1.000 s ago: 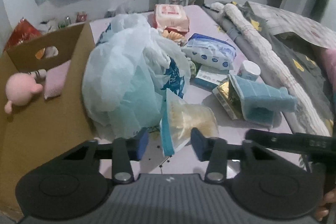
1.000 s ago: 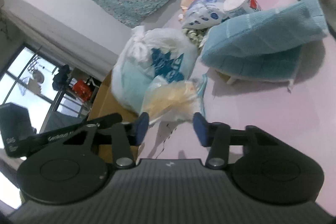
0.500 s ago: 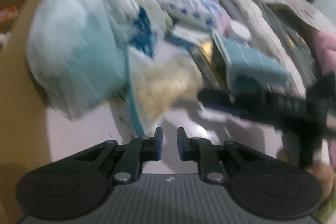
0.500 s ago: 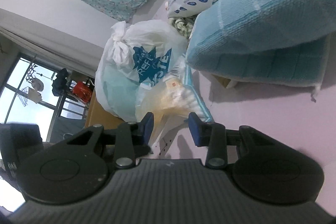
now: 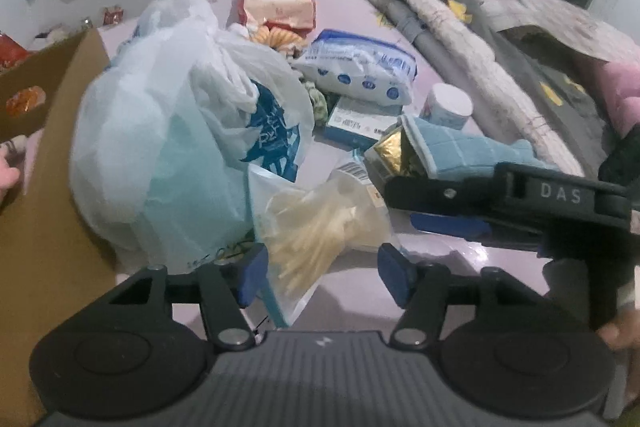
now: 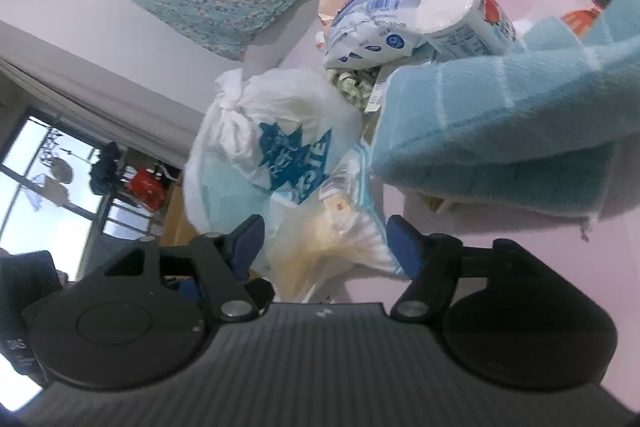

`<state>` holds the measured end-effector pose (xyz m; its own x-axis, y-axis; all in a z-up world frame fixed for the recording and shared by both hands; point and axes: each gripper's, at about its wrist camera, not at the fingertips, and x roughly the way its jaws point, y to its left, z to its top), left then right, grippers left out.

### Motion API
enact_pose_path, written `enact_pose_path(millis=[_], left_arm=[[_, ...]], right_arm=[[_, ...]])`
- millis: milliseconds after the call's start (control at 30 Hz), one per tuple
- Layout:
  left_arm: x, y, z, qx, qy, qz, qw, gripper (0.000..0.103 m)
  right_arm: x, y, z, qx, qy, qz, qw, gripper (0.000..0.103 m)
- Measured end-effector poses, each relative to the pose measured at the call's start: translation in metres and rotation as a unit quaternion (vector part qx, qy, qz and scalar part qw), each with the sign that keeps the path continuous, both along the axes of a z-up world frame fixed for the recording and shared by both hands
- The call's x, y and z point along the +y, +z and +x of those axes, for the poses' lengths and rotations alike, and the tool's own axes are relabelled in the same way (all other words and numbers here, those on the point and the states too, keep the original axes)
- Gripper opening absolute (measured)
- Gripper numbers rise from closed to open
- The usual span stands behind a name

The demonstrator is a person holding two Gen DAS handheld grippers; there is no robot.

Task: Organize soft objects
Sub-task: 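Grasp the clear bag of yellow noodles with the left gripper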

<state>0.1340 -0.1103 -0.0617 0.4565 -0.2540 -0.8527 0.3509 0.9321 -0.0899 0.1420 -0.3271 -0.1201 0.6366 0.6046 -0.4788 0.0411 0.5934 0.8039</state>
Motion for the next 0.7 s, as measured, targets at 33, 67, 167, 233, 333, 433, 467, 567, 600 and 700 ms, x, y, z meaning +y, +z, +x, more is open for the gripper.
enact_pose_path(millis=[33, 67, 167, 233, 333, 433, 467, 567, 600, 700], left_arm=[[-0.003, -0.006, 0.004, 0.002, -0.001, 0.003, 1.0000, 0.064], [-0.005, -0.011, 0.009, 0.007, 0.001, 0.009, 0.9999, 0.067], [-0.006, -0.027, 0.018, 0.025, 0.016, 0.025, 0.9993, 0.066], [-0.003, -0.030, 0.018, 0.042, 0.021, 0.011, 0.9988, 0.070], [-0.002, -0.029, 0.010, 0.058, 0.009, 0.001, 0.9983, 0.070], [0.000, -0.027, -0.002, 0.076, 0.000, -0.011, 0.9970, 0.070], [0.002, -0.026, -0.008, 0.082, -0.005, -0.019, 0.9965, 0.070], [0.001, -0.025, -0.027, 0.101, -0.021, -0.038, 0.9939, 0.070], [0.002, -0.025, -0.034, 0.111, -0.029, -0.045, 0.9924, 0.070], [0.005, -0.021, -0.058, 0.134, -0.063, -0.076, 0.9860, 0.067]], right_arm=[[0.000, -0.003, 0.002, 0.002, -0.003, 0.002, 1.000, 0.069], [0.001, -0.007, 0.006, 0.006, -0.007, 0.008, 1.000, 0.070], [0.006, -0.020, 0.015, 0.016, -0.011, 0.031, 0.999, 0.072], [0.008, -0.027, 0.019, 0.025, -0.003, 0.059, 0.998, 0.072], [0.011, -0.025, 0.019, 0.022, 0.007, 0.053, 0.998, 0.072], [0.008, -0.023, 0.019, 0.028, 0.027, 0.057, 0.998, 0.073], [0.007, -0.023, 0.017, 0.032, 0.033, 0.056, 0.997, 0.073], [0.003, -0.020, 0.011, 0.042, 0.062, 0.049, 0.996, 0.073], [0.003, -0.018, 0.011, 0.047, 0.077, 0.045, 0.995, 0.074], [0.004, -0.012, 0.008, 0.053, 0.114, 0.033, 0.992, 0.074]])
